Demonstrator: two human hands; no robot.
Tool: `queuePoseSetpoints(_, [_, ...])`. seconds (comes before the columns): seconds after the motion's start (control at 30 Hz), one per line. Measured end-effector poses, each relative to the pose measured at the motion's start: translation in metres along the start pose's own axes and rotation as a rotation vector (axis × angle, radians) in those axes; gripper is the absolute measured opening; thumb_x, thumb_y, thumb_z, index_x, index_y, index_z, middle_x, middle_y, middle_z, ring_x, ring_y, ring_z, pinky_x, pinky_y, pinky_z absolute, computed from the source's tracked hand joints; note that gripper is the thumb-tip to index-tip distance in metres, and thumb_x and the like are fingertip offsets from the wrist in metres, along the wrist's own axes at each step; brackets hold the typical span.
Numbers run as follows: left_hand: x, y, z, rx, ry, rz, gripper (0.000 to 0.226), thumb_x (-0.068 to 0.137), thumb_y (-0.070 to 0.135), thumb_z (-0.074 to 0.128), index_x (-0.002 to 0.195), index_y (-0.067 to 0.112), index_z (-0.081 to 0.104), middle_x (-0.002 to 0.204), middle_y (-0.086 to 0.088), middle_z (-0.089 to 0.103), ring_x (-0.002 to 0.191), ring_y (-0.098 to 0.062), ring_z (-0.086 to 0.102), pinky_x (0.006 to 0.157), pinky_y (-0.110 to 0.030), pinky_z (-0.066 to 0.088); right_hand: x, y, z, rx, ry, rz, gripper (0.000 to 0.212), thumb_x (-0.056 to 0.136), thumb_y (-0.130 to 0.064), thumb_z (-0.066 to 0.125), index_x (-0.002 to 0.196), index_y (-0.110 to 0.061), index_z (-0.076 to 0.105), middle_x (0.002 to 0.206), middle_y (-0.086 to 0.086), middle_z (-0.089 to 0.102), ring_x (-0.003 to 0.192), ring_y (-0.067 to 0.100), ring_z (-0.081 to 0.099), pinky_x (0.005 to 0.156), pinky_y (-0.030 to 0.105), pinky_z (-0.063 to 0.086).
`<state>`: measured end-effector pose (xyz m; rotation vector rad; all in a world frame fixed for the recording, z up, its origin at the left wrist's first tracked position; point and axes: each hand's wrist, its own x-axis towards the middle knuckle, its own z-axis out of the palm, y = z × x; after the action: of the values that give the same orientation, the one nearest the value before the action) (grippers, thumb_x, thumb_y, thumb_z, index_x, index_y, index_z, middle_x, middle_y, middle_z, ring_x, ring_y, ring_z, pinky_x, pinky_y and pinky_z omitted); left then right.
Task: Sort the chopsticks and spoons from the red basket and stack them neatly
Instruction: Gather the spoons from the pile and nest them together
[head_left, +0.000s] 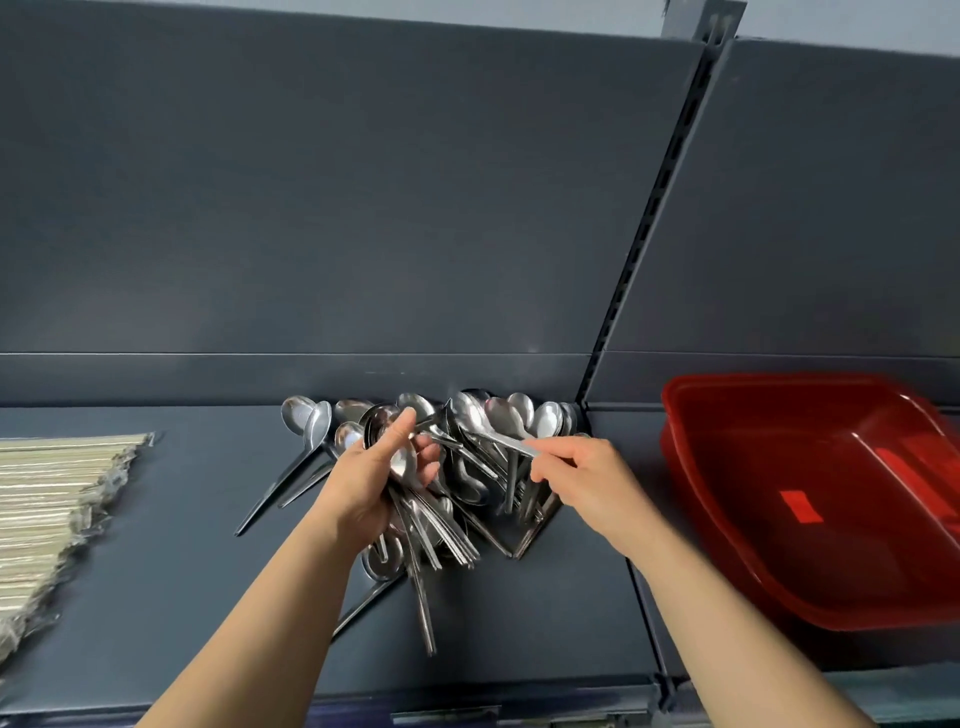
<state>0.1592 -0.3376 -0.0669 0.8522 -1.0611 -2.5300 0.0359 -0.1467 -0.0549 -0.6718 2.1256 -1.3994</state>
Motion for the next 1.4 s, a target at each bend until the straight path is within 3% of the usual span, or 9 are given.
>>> queuePoseSetpoints(0.13, [0.000,-0.002,0.016,0.070,-0.005,-0.003,0.047,0.075,0.036,0.069,0.104,-0.001,0.063,0.096,-0.018,0.070,0.081,-0.026,0.071,0.061,-0.031,0.060,-0.010,-0.004,0.010,-0.085,-0.107,-0.039,0.031,0.085,-0.014,0.059,0.097,-0.037,0.076,0.049,-0.015,0.047,0.050,0.011,0.037,0.050,0.024,0.031])
queuePoseSetpoints(0.33, [0.004,-0.006,0.021,0.025,0.039,0.029,0.023,0.088,0.017,0.065,0.101,-0.001,0.057,0.085,-0.016,0.063,0.069,-0.026,0.069,0.060,-0.038,0.059,-0.007,0.001,0.009,-0.066,-0.126,-0.013,0.023,0.094,-0.037,0.053,0.095,-0.030,0.075,0.083,-0.015,0.068,0.081,0.007,0.059,0.080,0.025,0.046])
queuePoseSetpoints(0.5, [0.004,-0.002,0.012,0.057,0.043,0.048,0.036,0.097,0.023,0.053,0.123,-0.003,0.052,0.097,-0.022,0.059,0.069,-0.025,0.066,0.048,-0.029,0.052,0.016,0.025,-0.013,-0.739,0.134,-0.101,0.026,0.091,-0.023,0.054,0.065,-0.025,0.054,0.083,-0.003,0.056,0.080,0.023,0.050,0.064,0.035,0.040])
queuePoseSetpoints(0.6, [0.004,0.000,0.008,0.072,0.027,0.044,0.040,0.094,0.031,0.056,0.121,0.003,0.055,0.096,-0.016,0.062,0.073,-0.024,0.066,0.049,-0.026,0.053,0.025,0.034,-0.009,-0.880,0.121,-0.034,0.010,0.085,-0.015,0.056,0.082,-0.021,0.062,0.089,-0.002,0.060,0.087,0.025,0.056,0.062,0.032,0.039])
queuePoseSetpoints(0.77, [0.007,0.000,0.009,0.073,0.008,0.027,0.036,0.085,0.030,0.064,0.111,0.006,0.055,0.086,-0.012,0.061,0.073,-0.024,0.067,0.052,-0.029,0.055,0.026,0.033,-0.004,-0.609,0.195,-0.123,0.028,0.093,-0.012,0.052,0.113,-0.016,0.071,0.086,-0.002,0.062,0.082,0.023,0.062,0.071,0.030,0.045])
queuePoseSetpoints(0.97, [0.011,-0.010,0.021,0.072,0.018,-0.008,0.042,0.076,0.028,0.071,0.104,0.000,0.058,0.088,-0.015,0.062,0.083,-0.028,0.072,0.056,-0.032,0.058,-0.008,0.010,0.007,-0.149,0.188,-0.233,0.025,0.093,-0.006,0.057,0.108,-0.017,0.075,0.081,-0.003,0.064,0.070,0.010,0.058,0.062,0.012,0.040])
queuePoseSetpoints(1.1, [0.015,-0.017,0.027,0.101,-0.007,-0.011,0.020,0.086,0.022,0.065,0.091,0.003,0.063,0.090,-0.016,0.065,0.079,-0.029,0.072,0.054,-0.032,0.058,-0.022,0.013,0.012,-0.016,-0.070,-0.137,0.017,0.091,-0.024,0.060,0.096,-0.024,0.077,0.075,-0.004,0.058,0.070,0.019,0.053,0.068,0.023,0.040])
queuePoseSetpoints(1.17, [0.017,-0.018,0.027,0.108,0.002,-0.024,0.015,0.093,0.015,0.058,0.091,0.000,0.059,0.089,-0.018,0.063,0.068,-0.027,0.071,0.051,-0.034,0.056,-0.019,0.015,0.004,0.144,-0.007,-0.037,0.025,0.087,-0.030,0.059,0.088,-0.013,0.077,0.073,-0.005,0.060,0.068,0.014,0.050,0.067,0.025,0.041])
queuePoseSetpoints(1.4, [0.019,-0.012,0.025,0.145,0.015,0.000,0.043,0.083,0.034,0.067,0.112,0.006,0.051,0.077,-0.015,0.058,0.057,-0.022,0.057,0.046,-0.029,0.051,0.019,0.045,-0.022,-0.378,0.304,0.173,0.022,0.084,-0.032,0.070,0.087,-0.011,0.065,0.078,0.005,0.068,0.078,0.027,0.064,0.073,0.038,0.052])
